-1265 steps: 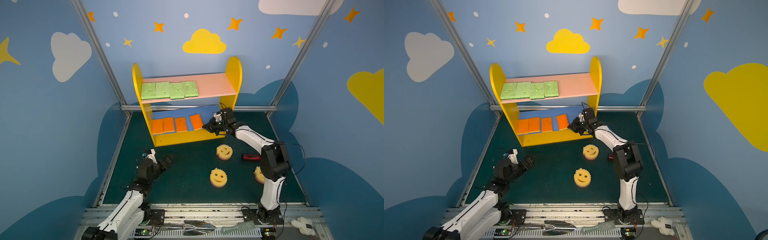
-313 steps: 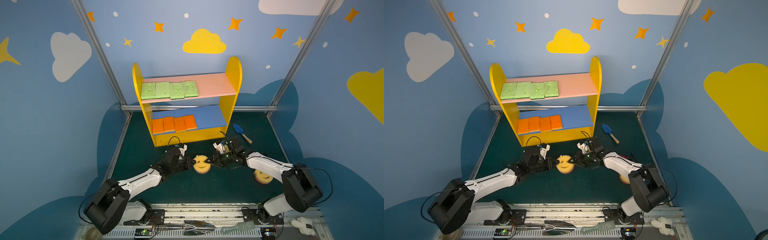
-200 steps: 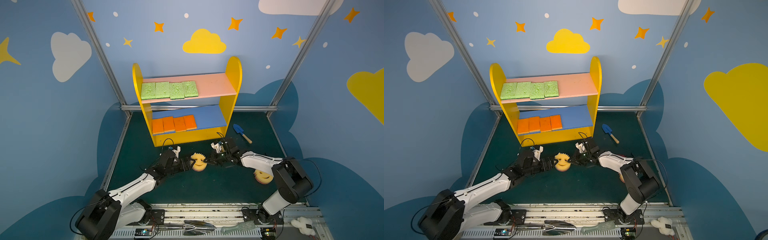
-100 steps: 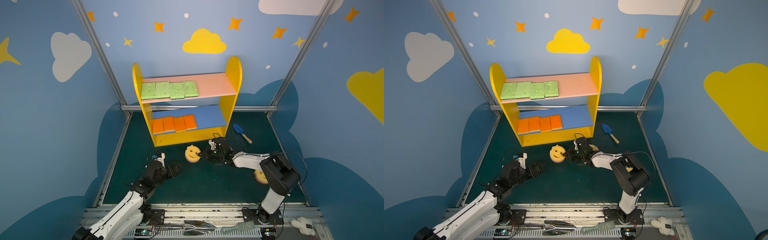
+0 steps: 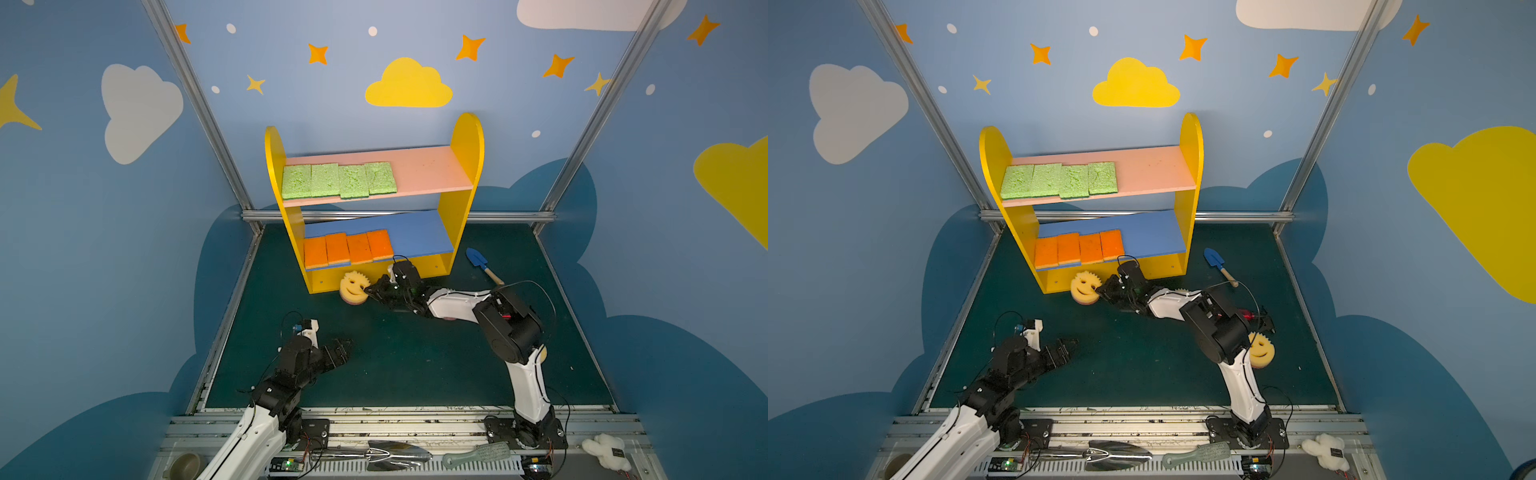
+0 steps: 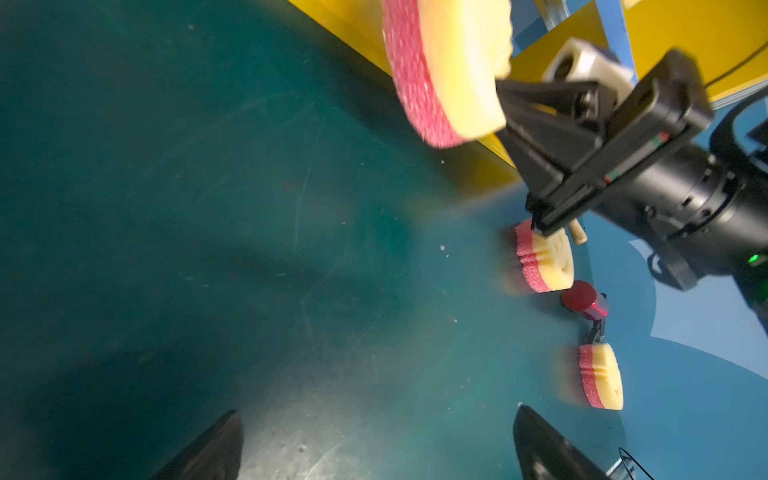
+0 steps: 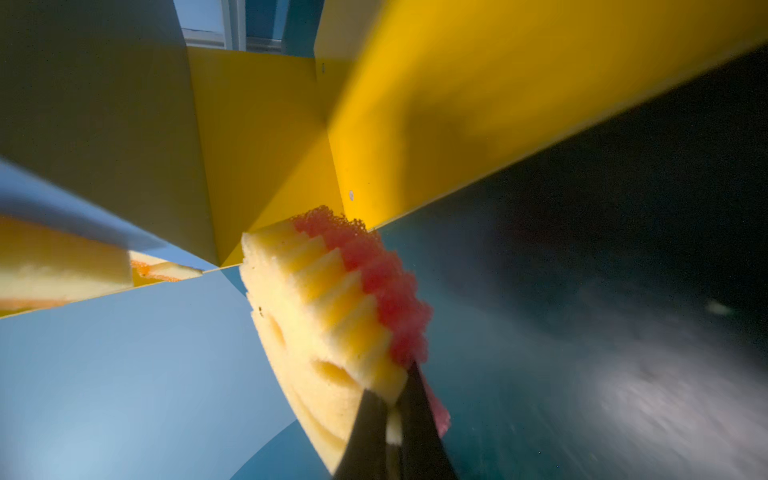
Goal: Place and organize the cleaning sponges onto the shelf
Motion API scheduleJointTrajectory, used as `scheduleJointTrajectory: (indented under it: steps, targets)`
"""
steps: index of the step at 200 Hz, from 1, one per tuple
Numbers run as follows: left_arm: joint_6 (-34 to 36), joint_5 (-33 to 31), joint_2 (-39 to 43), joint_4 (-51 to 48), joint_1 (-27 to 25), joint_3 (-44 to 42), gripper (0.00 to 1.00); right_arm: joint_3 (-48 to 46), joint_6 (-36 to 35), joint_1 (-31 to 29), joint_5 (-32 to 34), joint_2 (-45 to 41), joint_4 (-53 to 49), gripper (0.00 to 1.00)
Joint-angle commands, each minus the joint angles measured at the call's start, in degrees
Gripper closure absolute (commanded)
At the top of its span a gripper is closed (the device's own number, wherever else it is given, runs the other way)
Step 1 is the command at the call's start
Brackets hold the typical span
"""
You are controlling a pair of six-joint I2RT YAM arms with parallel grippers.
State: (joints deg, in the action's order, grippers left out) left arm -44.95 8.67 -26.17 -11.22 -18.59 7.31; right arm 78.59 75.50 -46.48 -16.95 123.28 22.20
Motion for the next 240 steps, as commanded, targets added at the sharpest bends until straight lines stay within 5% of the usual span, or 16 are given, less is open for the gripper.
scheduleJointTrajectory:
  steps: [1,70,147,204,240]
  targets:
    - [-0.3,0.3,3.7,-2.6,0.4,-0.4,0.00,5.2,1.2,-1.2,1.6,3.5,-0.1,1.00]
    - [-2.0,-0.8,15.2,-8.7,0.8,-2.1,0.01,16.0,2.9,-2.6,2.1,11.7,-1.1,1.00]
    - [-2.3,-0.5,15.0,-9.6,1.0,-2.0,0.00,21.3,5.1,-3.4,2.1,18.3,3.6,1.00]
    - [-2.4,-0.9,14.9,-9.9,1.0,-1.6,0.01,21.4,3.7,-3.1,1.6,18.9,6.1,0.61]
    - [-3.4,-2.5,14.2,-11.5,1.0,-0.5,0.01,18.8,2.4,-3.0,0.2,17.2,7.1,0.54]
